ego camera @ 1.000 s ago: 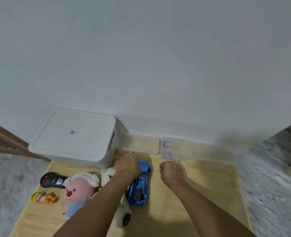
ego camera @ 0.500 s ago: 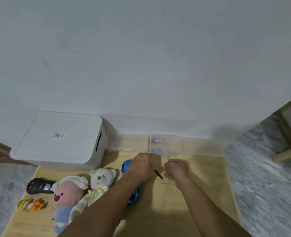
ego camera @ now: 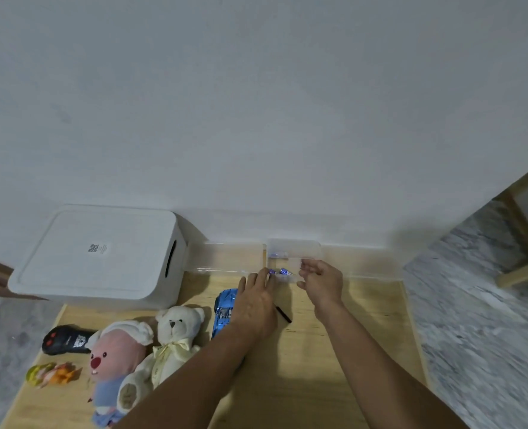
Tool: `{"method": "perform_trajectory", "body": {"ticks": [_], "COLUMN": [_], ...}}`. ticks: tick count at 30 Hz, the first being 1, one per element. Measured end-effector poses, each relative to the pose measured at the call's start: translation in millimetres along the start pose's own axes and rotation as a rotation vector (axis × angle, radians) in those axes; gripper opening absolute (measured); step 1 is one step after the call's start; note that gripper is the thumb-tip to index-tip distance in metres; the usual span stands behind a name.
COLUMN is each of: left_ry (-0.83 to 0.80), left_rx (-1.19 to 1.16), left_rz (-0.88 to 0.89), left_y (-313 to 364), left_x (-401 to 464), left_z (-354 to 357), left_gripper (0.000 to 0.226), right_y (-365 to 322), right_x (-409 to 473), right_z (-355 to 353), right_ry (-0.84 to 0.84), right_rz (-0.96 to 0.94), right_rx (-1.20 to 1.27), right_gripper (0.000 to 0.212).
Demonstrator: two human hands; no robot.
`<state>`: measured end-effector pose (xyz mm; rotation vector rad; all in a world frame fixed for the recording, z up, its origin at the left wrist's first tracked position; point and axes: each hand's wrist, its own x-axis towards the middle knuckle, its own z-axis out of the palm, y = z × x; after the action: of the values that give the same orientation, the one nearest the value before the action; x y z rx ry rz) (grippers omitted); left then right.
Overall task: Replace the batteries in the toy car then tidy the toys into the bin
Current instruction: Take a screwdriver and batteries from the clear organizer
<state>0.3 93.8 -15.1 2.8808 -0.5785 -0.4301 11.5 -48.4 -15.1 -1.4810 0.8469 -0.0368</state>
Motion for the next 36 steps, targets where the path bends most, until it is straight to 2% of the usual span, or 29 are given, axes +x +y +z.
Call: {"method": "perform_trajectory", "body": {"ticks": [4, 5, 7, 9, 13, 20, 27, 32, 36], "left_ry": [-0.013, -0.018, -0.028, -0.043, -0.110, -0.138, -0.150, -0.187, -0.198], "left_rx": [0.074, 0.098, 0.140, 0.156, 0.133, 0.041, 0.045, 0.053, 0.038], "left_rz": [0.009, 0.008, 0.003, 0.008, 0.023, 0.026, 0.033, 0.045, 0.048], "left_y": [-4, -4, -5, -7, -11, -18, -18, -19, -19], "left_x": [0, 0, -1, -1, 3, 1, 3, 3, 3], "left_z": [2, 1, 1, 1, 0, -3, -4, -6, -6], "left_gripper": [0.074, 0.074, 0.075, 0.076, 0.079, 0.083, 0.083, 0.084, 0.085], "right_y": [-1, -2, -6, -11, -23, -24, -18, -17, -19], "right_x": [2, 2, 3, 7, 13, 29, 53, 58, 54], "right_z": [5, 7, 11, 14, 16, 32, 45, 50, 53], "right_ry": [0.023, -0.002, -0.087, -0.165, -0.371, -0.462, -0.591, -0.705, -0.771], "right_rz": [-0.353, -0.390, -0.390, -0.337, -0.295, -0.253, -0.214, -0.126, -0.155], "right_rx": [-0.321, -0.399, -0.602, -0.791, -1.052, -1.195, -1.329, -1.292, -1.270], "right_gripper": [0.014, 0.019, 0.033, 0.023, 0.032, 0.020, 0.028, 0.031, 0.024]}}
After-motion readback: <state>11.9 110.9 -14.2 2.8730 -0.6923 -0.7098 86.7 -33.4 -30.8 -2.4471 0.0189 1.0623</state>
